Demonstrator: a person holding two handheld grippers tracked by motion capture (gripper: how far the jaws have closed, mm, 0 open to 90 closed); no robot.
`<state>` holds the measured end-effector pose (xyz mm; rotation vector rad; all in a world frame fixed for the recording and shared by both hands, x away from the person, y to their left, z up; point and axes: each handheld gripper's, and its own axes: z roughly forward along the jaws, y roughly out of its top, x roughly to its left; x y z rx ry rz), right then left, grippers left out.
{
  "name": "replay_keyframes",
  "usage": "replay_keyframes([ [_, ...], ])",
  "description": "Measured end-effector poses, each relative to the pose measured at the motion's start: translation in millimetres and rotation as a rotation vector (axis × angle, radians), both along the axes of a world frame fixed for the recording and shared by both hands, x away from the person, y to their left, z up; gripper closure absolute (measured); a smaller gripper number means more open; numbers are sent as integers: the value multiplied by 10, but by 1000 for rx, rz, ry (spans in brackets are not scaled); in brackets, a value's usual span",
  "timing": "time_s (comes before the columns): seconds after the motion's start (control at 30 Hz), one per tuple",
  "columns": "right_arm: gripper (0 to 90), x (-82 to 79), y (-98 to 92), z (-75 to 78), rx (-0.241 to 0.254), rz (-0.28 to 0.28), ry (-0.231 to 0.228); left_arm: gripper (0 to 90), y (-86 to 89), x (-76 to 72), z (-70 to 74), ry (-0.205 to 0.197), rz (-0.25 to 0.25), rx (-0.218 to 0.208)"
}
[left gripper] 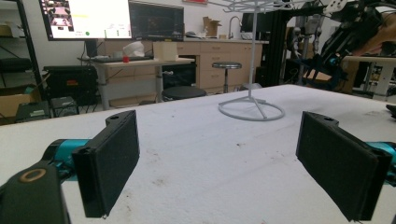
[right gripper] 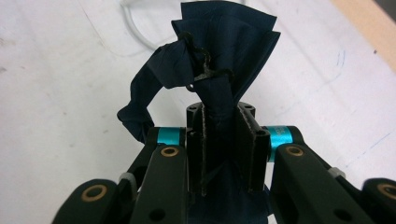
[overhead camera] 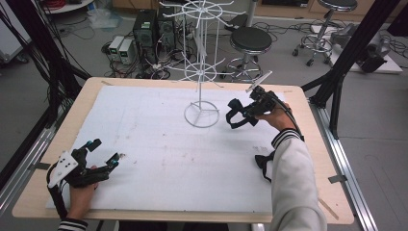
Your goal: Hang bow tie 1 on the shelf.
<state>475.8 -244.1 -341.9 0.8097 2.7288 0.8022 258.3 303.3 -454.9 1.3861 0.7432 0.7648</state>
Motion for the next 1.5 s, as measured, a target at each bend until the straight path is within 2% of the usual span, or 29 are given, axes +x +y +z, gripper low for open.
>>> replay_keyframes([
  [0.23, 759, -125, 3, 159, 34, 3, -49, 138, -2, -2, 0, 1, -1, -2],
  [0.5, 759, -253, -48, 341, 102, -14, -104, 138, -3, -3, 0, 0, -1, 0],
  [0.53, 760, -284, -66, 382, 123, -20, -113, 138, -3, -3, 0, -1, -1, 1],
  [0.67, 759, -315, -87, 424, 146, -21, -125, 138, -3, -3, 0, 0, -1, 0],
  [0.83, 759, -369, -125, 510, 214, -22, -146, 138, -3, -3, 0, -1, -1, 2],
  [0.87, 759, -369, -125, 510, 214, -22, -146, 138, -3, -2, 0, -1, -1, 3],
  [0.97, 759, -397, -126, 554, 264, -13, -168, 138, -5, -3, 0, -2, -1, 2],
  [1.23, 759, -434, -122, 625, 332, -7, -215, 138, -6, -2, 0, -4, -1, 1],
  [1.5, 759, -453, -141, 681, 459, 4, -244, 138, -3, -3, 1, -2, -1, 4],
])
